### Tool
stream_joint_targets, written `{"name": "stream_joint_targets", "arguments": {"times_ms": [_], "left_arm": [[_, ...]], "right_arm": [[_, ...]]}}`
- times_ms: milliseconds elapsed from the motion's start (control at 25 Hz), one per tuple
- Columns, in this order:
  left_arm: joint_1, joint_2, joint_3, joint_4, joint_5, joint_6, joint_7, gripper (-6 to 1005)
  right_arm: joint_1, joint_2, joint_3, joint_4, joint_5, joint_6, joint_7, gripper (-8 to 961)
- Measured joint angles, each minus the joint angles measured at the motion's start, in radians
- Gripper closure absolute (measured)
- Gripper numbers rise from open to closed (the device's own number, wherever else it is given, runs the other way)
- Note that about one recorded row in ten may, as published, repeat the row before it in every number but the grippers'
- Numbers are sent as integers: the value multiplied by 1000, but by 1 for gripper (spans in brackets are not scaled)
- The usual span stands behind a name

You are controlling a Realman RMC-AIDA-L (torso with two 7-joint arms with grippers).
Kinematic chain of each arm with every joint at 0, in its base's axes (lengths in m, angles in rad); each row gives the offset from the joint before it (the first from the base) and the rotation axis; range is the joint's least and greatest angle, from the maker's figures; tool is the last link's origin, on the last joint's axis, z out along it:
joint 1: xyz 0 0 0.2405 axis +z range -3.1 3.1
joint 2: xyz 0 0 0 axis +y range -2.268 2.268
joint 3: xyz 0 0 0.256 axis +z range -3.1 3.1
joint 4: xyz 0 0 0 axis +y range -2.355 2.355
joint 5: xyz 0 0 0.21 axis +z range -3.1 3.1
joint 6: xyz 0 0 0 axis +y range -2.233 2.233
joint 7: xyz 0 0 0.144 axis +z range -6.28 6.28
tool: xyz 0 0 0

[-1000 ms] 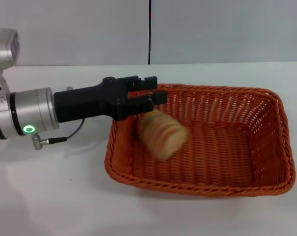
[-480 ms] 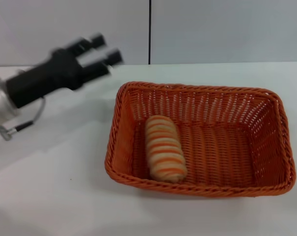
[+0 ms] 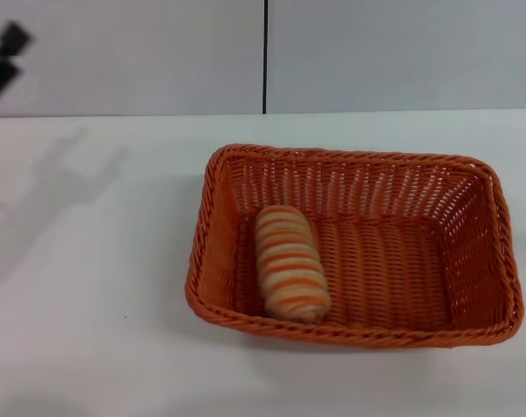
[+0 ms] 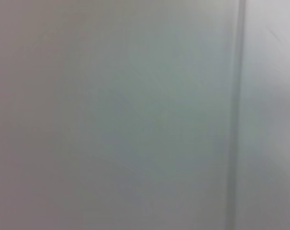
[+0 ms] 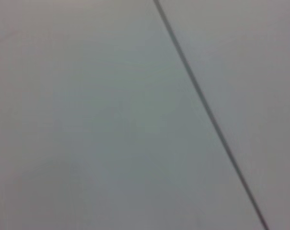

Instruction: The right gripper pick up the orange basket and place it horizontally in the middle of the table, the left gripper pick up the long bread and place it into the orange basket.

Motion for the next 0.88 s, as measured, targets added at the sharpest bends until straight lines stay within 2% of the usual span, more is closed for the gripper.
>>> {"name": "stream_joint_targets", "arguments": {"times_ms": [80, 120, 280, 480, 880], "left_arm": [[27, -1, -30, -60, -102, 15, 80, 170], [27, -1, -30, -60, -102, 15, 80, 170], [31, -1, -95, -180, -181, 52, 182, 171], [28, -2, -131, -221, -189, 70, 216, 172], [24, -1, -142, -223, -190, 104, 218, 172]], "right_arm": [[-7, 4, 47, 11, 0, -8, -11, 360], [-7, 4, 47, 11, 0, -8, -11, 360], [-14, 7, 86, 23, 1, -9, -25, 360], [-11, 7, 106, 33, 1, -10, -26, 360], [-3, 7, 165, 76, 26, -45, -25, 360]]}}
